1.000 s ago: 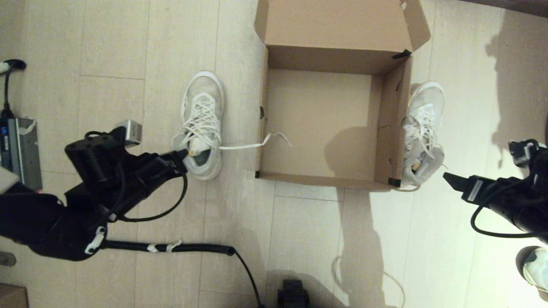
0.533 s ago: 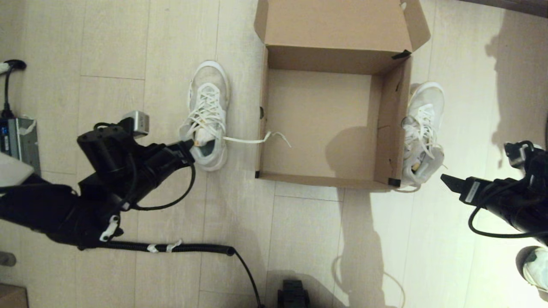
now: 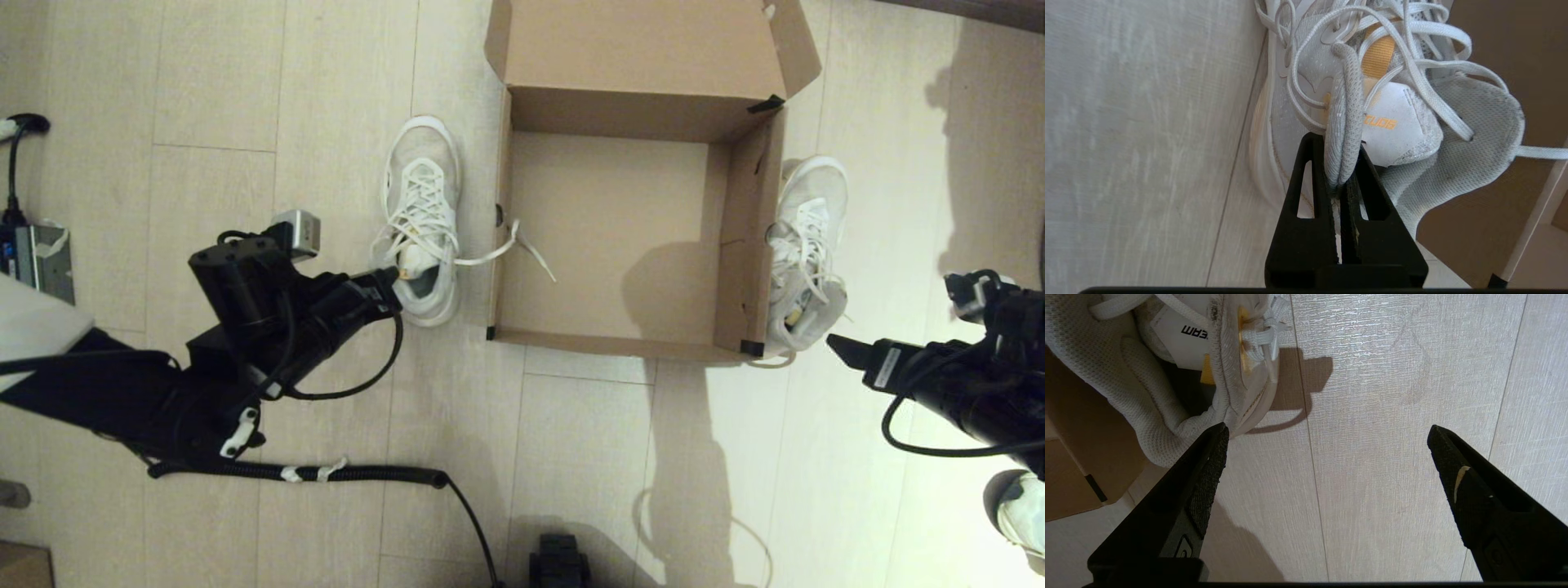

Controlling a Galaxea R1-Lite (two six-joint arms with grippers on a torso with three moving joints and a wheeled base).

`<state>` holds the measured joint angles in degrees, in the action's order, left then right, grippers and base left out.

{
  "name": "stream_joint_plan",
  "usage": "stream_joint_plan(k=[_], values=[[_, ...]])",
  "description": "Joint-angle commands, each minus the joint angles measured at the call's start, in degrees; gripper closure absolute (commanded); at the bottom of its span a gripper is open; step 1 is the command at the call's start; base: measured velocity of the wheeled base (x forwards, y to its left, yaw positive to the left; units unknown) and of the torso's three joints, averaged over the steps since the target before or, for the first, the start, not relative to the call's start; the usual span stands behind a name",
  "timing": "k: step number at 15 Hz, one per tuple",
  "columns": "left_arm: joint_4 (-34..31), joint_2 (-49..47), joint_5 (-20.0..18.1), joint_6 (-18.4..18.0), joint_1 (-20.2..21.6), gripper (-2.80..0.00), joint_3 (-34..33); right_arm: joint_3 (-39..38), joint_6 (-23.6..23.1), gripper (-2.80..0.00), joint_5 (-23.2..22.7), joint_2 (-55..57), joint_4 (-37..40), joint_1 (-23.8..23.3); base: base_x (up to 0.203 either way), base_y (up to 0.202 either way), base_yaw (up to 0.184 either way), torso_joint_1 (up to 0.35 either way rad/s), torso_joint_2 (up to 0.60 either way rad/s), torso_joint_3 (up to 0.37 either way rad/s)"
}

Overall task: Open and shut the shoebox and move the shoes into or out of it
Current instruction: Put the shoes out of the shoe box

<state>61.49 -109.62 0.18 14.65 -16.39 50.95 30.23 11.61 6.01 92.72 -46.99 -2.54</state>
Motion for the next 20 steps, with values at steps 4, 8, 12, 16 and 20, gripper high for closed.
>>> stream_joint_plan(k=[4,8,12,16,20], values=[[0.38,1.13,2.52,0.03,-0.75,-2.80,0.46,0.03,0.61,-2.80,0.41,-0.46,-0.97,-0.01,0.000,0.000,0.000,0.000,0.00,0.000],[0.10,5.51,2.89,-0.12,-0.74,-2.80,-2.21,-0.75,0.51,-2.80,0.71,-3.38,-1.64,-0.01,0.000,0.000,0.000,0.000,0.00,0.000],[-0.72,10.79,3.05,-0.07,-0.54,-2.80,-6.46,-6.00,1.15,-2.80,1.06,-9.60,-1.61,-0.02,0.000,0.000,0.000,0.000,0.00,0.000],[-1.17,18.95,3.52,-0.06,0.70,-2.80,-12.47,-11.86,0.91,-2.80,0.79,-17.60,-1.54,-0.01,0.000,0.000,0.000,0.000,0.00,0.000],[-1.34,30.01,7.25,0.62,6.99,-2.80,-26.24,-19.67,1.10,-2.80,0.87,-29.13,-1.43,-0.07,0.000,0.000,0.000,0.000,0.00,0.000]])
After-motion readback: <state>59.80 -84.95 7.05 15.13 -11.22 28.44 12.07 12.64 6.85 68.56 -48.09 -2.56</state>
